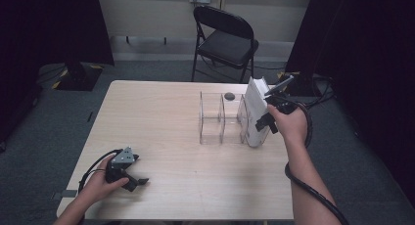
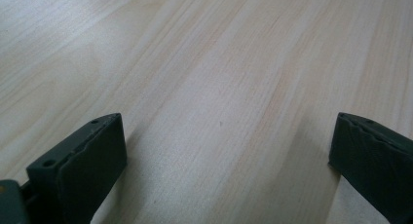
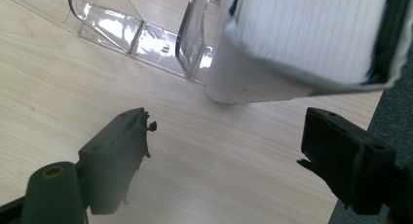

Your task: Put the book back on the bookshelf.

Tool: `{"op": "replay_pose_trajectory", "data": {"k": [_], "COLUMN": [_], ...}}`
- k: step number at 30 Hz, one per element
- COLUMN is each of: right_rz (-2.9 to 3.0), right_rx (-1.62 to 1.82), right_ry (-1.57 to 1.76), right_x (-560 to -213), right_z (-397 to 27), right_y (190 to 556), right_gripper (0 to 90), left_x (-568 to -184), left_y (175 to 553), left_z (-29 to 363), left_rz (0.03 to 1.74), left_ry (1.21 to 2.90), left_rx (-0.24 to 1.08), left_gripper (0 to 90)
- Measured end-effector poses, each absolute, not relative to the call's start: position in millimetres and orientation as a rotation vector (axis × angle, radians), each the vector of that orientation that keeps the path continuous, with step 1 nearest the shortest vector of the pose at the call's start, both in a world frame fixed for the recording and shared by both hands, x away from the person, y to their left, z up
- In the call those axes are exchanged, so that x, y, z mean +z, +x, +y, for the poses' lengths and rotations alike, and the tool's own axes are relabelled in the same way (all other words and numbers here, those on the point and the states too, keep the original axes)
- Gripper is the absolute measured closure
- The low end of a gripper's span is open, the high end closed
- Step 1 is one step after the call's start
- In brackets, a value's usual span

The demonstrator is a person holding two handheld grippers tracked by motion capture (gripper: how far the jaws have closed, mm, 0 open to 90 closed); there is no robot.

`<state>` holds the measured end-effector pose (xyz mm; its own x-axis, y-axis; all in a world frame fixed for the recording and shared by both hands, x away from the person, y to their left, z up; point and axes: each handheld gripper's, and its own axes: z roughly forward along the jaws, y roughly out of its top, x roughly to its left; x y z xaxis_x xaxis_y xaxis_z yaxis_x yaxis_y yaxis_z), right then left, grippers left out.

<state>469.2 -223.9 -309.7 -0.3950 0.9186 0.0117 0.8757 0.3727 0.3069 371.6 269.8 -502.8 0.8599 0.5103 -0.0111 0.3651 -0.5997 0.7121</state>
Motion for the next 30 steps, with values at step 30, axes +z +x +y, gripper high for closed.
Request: {"op": "replay_pose_trajectory", "data": {"k": [30], "right_rz": [2.558], "right_rx": [0.463], "right_ry": [1.559], "right_x": [-331.9], "right_z": [-221.0], "right_y": [438.5], "right_gripper": [16.3], "left_x": [-502.8], "left_y": [371.6], "left_z": [269.8], "left_rz": [0.63], "left_ry": [2.277], "left_rx": [0.249], "left_gripper": [0.0]}}
